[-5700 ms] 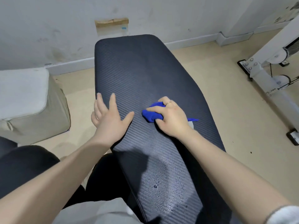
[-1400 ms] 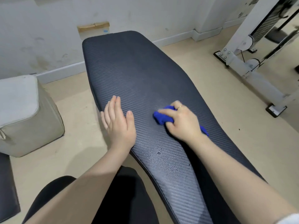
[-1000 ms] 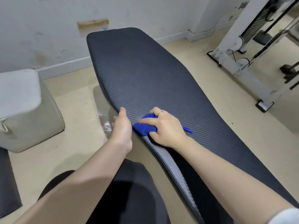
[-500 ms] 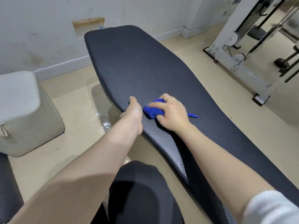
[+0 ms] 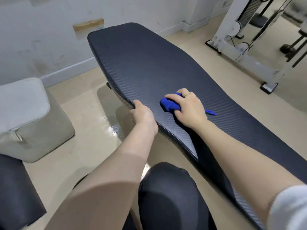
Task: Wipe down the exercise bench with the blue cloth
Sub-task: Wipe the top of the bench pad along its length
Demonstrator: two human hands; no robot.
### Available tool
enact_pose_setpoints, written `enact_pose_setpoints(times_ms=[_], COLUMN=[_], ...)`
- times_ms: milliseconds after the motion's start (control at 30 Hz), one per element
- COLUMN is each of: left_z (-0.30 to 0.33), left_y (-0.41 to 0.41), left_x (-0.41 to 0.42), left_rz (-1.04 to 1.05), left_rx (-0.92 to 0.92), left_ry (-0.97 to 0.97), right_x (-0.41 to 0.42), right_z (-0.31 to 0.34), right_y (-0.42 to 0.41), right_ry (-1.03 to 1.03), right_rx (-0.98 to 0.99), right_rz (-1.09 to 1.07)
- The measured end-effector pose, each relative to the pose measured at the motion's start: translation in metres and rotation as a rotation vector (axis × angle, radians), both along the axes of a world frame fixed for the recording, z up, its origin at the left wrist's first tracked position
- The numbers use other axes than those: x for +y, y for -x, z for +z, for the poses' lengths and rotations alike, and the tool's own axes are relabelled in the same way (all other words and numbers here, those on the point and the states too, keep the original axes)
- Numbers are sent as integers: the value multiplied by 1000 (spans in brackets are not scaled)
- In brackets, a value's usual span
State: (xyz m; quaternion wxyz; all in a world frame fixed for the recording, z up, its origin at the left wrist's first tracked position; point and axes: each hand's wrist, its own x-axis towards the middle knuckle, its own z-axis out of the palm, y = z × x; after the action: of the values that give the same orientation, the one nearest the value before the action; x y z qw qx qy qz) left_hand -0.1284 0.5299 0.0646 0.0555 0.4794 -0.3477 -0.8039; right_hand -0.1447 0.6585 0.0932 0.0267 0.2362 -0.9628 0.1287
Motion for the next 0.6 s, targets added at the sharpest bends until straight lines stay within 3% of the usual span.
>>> enact_pose_setpoints(times_ms=[100, 267, 400, 600], left_z=[23, 32, 29, 27], left_y=[-31, -51, -41, -37], left_x=[16, 49, 54, 78], left_rz=[-22, -341, -321, -214], left_rx=[-42, -43, -99, -236], left_ry=[112, 187, 245, 529], right_x=[39, 69, 40, 75], right_z=[0, -10, -7, -7], right_y=[-43, -42, 5, -61], right_ry=[7, 24, 44, 93], right_rx=[-74, -47, 3, -63], right_rz=[89, 132, -175, 48])
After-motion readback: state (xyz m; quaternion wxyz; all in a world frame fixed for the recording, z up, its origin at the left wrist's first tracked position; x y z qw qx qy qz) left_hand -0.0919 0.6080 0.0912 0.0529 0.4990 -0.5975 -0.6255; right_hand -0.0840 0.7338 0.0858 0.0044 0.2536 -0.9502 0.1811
